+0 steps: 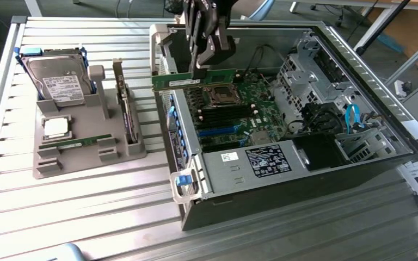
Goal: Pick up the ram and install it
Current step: 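Pick up the ram and move it above insertion slot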
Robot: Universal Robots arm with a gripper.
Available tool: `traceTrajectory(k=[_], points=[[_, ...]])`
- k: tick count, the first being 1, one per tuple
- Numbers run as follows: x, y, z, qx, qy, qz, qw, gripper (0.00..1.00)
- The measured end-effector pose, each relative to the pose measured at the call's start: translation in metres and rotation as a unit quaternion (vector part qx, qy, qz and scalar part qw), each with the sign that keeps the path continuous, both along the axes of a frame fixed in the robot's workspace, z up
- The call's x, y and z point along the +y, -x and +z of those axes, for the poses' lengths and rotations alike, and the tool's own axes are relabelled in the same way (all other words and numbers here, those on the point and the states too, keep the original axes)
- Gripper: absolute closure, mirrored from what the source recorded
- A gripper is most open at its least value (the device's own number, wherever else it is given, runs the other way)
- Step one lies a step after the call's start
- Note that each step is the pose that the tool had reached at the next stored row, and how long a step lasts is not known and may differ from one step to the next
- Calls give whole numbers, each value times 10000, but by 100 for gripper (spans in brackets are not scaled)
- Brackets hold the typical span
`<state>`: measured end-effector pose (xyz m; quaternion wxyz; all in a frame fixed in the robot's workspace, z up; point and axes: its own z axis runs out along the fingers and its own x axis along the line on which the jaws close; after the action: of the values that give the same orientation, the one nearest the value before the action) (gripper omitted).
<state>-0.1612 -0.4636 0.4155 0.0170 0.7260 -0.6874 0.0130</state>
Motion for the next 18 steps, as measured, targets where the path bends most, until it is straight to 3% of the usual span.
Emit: traceTrajectory(k=[18], points=[[0, -139, 0, 0, 16, 0, 10000, 88]])
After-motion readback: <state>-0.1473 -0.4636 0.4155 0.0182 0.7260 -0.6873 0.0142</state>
